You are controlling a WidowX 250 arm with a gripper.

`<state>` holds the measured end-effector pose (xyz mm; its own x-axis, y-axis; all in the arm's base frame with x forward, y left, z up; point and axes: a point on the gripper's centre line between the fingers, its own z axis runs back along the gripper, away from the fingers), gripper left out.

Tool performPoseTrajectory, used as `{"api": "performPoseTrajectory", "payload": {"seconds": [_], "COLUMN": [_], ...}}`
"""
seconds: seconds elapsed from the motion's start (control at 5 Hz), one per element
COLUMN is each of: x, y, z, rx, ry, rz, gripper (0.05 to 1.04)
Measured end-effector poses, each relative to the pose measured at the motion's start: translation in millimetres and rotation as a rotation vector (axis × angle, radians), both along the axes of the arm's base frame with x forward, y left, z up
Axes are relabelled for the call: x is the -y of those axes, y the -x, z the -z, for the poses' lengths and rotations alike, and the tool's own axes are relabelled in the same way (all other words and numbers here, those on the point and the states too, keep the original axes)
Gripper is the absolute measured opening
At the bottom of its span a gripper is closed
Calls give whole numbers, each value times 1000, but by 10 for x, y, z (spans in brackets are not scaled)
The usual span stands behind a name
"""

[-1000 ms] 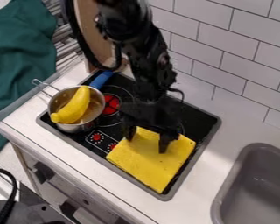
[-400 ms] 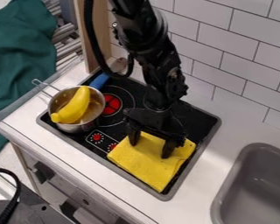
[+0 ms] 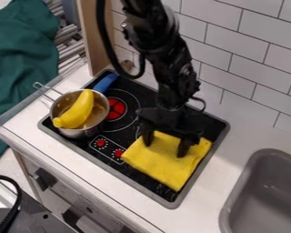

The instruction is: Moves a yellow cloth to the top side of the right burner

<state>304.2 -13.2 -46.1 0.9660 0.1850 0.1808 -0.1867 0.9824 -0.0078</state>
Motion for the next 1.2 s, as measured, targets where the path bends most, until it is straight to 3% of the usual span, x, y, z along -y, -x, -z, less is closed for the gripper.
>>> {"api": "performPoseTrajectory", "payload": {"seconds": [0.2, 0.6, 1.0, 1.2], "x": [34, 55, 6, -3], "y": [-305, -704, -725, -723], "z": [-28, -83, -95, -226], "rx": [55, 100, 84, 88], "ry": [10, 8, -16, -23], "rz": [11, 51, 69, 76], "gripper": [1002, 1001, 997, 999]}}
